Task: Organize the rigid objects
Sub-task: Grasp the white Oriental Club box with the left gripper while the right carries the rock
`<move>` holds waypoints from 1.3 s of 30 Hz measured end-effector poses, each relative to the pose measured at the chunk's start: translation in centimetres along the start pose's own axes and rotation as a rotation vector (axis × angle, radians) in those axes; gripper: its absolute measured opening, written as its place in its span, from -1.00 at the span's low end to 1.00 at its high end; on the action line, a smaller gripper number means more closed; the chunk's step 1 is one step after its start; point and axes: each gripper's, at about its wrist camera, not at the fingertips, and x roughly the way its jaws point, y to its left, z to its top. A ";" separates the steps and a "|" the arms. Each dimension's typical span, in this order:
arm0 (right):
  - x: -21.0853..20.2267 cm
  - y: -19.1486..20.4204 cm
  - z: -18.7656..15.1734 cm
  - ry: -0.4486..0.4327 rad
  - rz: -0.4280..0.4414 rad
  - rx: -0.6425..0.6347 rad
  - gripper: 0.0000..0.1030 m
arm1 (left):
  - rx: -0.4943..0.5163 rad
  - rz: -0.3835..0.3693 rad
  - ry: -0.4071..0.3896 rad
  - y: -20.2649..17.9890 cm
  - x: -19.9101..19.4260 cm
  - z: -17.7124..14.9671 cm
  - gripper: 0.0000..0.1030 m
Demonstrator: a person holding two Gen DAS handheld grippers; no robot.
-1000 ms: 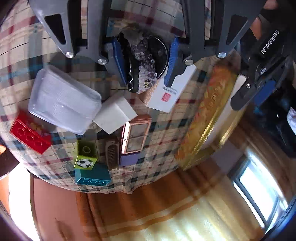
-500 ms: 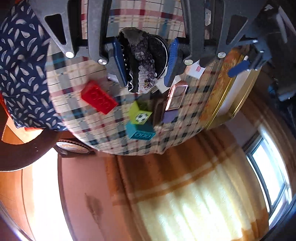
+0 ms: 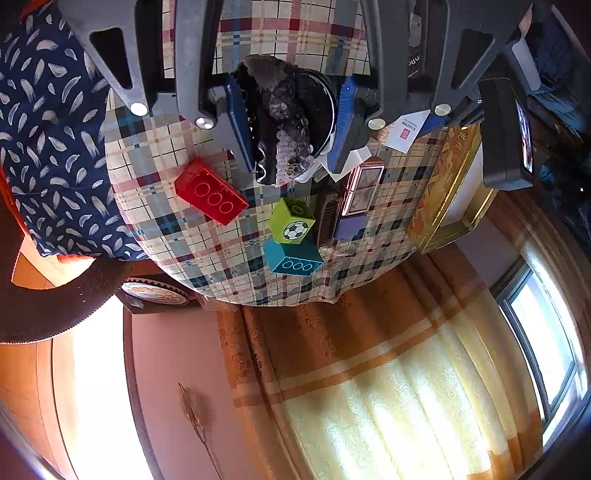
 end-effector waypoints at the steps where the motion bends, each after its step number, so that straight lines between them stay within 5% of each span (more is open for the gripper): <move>1: 0.0 0.1 0.1 -0.002 -0.002 -0.003 -0.15 | 0.005 0.003 -0.006 -0.1 -0.1 -0.1 -0.22; 9: -1.4 2.0 1.4 -0.047 -0.006 -0.048 -0.15 | 0.016 0.011 -0.150 0.7 -5.1 0.8 -0.23; 15: -2.2 4.8 2.3 -0.078 0.024 -0.100 -0.15 | -0.067 -0.006 -0.262 4.3 -9.8 1.7 -0.22; 21: -2.1 9.1 2.8 -0.097 0.100 -0.174 -0.15 | -0.151 0.093 -0.333 8.7 -12.0 1.7 -0.22; 31: 0.1 17.9 2.7 -0.087 0.241 -0.283 -0.15 | -0.282 0.271 -0.324 15.8 -12.0 0.5 -0.22; 39: 4.7 23.3 1.3 -0.026 0.282 -0.359 -0.15 | -0.375 0.302 -0.288 19.7 -10.6 -0.8 -0.22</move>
